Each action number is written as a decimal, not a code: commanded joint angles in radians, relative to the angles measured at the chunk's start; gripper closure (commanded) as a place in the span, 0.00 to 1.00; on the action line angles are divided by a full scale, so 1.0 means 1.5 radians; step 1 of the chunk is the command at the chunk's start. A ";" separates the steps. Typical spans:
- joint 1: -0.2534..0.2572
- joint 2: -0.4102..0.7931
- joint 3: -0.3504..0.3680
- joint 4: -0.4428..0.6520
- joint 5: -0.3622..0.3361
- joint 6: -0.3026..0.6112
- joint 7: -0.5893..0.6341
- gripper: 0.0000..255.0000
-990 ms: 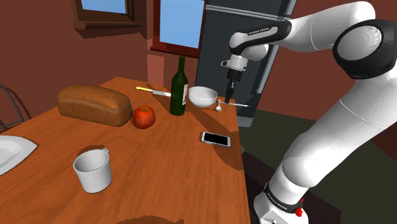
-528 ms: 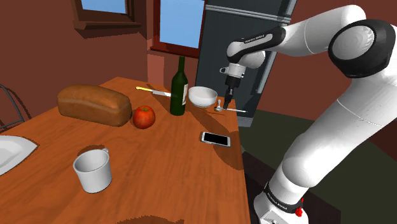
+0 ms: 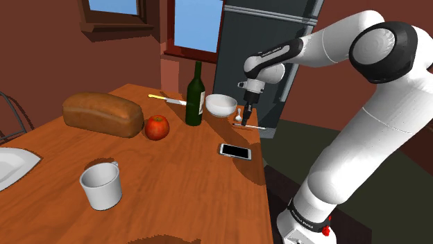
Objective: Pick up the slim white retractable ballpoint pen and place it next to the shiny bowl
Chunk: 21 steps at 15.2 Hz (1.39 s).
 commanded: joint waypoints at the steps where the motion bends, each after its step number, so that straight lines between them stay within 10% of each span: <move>1: 0.000 0.007 -0.001 -0.013 0.004 0.019 -0.006 1.00; 13: 0.002 0.035 -0.004 -0.034 0.019 0.064 -0.024 1.00; 14: 0.002 0.035 -0.004 -0.034 0.019 0.064 -0.024 0.00; 21: -0.002 0.020 -0.006 -0.002 0.007 0.019 -0.016 0.00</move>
